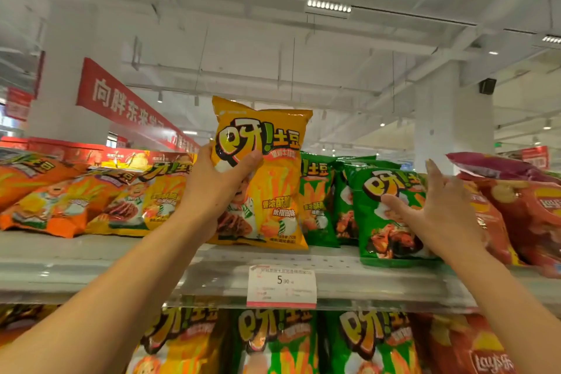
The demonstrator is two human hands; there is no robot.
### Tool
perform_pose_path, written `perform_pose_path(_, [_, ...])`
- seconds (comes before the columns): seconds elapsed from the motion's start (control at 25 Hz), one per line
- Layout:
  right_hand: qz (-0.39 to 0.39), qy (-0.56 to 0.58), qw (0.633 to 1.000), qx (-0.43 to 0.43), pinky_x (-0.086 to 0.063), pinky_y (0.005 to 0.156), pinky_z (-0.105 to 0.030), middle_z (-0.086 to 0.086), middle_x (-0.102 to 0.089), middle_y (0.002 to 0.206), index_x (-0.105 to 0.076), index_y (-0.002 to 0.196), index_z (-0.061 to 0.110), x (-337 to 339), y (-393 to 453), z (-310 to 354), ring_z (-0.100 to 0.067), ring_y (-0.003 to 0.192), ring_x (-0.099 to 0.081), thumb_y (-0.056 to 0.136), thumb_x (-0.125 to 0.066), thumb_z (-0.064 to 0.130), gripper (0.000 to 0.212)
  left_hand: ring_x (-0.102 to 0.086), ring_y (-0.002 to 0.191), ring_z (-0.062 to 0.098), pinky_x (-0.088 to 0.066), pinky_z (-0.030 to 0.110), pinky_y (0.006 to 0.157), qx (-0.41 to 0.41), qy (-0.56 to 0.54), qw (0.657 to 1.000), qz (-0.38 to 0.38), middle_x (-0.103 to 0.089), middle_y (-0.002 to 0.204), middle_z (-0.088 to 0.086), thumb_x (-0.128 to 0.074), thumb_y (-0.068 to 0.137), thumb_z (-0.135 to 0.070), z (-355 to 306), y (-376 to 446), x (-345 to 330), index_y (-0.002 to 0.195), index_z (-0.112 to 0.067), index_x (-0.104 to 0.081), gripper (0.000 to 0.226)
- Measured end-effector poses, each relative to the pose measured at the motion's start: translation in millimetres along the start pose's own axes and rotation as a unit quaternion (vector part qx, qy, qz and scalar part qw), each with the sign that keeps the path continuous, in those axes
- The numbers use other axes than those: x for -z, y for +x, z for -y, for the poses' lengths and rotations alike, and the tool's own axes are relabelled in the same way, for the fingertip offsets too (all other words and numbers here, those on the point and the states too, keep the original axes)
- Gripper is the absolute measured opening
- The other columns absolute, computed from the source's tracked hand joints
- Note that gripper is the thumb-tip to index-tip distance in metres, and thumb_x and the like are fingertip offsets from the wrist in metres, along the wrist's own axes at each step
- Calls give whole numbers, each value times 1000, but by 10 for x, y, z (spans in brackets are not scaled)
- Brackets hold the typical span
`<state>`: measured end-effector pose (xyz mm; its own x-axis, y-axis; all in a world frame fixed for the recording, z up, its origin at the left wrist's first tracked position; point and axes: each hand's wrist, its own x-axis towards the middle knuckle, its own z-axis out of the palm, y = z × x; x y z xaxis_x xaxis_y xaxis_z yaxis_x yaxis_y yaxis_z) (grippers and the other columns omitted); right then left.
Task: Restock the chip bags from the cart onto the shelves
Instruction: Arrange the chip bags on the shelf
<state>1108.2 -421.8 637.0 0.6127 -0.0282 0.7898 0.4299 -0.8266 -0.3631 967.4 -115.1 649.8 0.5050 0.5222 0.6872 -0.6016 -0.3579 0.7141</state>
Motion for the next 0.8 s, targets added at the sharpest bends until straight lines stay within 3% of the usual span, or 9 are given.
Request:
perform_pose_path(0.12, [-74,29,989,124,-39,106,-49,-10,-54,135,-36,148,24,-18,-217,393,-30,128,-46,83,-56,68,82,-63,88,-1,-46,15,57,15,18,999,-26,-67,104,-17,-79,78,-53,40,105,252,133,-29,-53,65])
perform_pose_path(0.2, [15,134,978,157,-42,107,-44,2,-55,133,-43,143,33,-96,-404,770,-19,127,-46,87,-60,58,63,-59,81,-3,-44,14,53,36,36,998,-33,-62,95,-21,-79,79,-51,87,170,476,128,-29,-52,60])
perform_pose_path(0.28, [143,201,952,180,-45,101,-33,10,-55,128,-45,138,40,-219,-602,1127,-8,121,-50,89,-61,54,53,-61,87,6,-44,21,66,66,59,996,-25,-61,96,-19,-79,80,-51,178,201,655,128,-29,-53,59])
perform_pose_path(0.4, [238,209,924,216,-48,96,-29,12,-59,124,-39,144,44,-450,-776,1554,-6,113,-56,90,-57,60,59,-62,107,17,-43,30,82,109,102,988,30,-65,108,-12,-72,83,-58,277,223,824,122,-29,-61,50])
perform_pose_path(0.48, [273,203,913,225,-50,93,-29,12,-62,123,-28,148,51,-528,-819,1752,-8,108,-60,90,-53,66,66,-63,99,13,-46,27,78,135,127,978,92,-69,108,-10,-67,83,-65,267,242,938,112,-35,-61,42])
perform_pose_path(0.6, [305,213,903,214,-48,75,-15,17,-66,107,-25,145,60,-549,-861,1927,1,91,-64,88,-52,68,64,-63,112,27,-49,43,99,184,160,953,177,-62,123,15,-71,78,-67,284,339,1153,137,-30,-47,73])
perform_pose_path(0.68, [310,223,903,195,-50,71,-12,19,-66,102,-29,142,63,-509,-904,1976,6,87,-65,86,-54,68,62,-59,123,31,-45,51,107,197,156,943,220,-61,134,2,-73,77,-67,318,366,1236,146,-37,-36,84])
perform_pose_path(0.76, [316,226,905,173,-53,77,-17,15,-66,110,-31,141,62,-449,-945,2011,0,93,-67,83,-56,68,64,-49,134,28,-39,44,110,150,178,946,226,-48,143,-12,-72,78,-67,337,341,1246,150,-34,-32,89])
perform_pose_path(0.8, [315,218,909,163,-53,78,-18,13,-65,113,-32,142,61,-430,-968,2029,-2,96,-66,83,-56,67,64,-44,138,28,-37,44,113,116,203,948,215,-45,150,-7,-69,79,-68,333,316,1237,153,-30,-29,93])
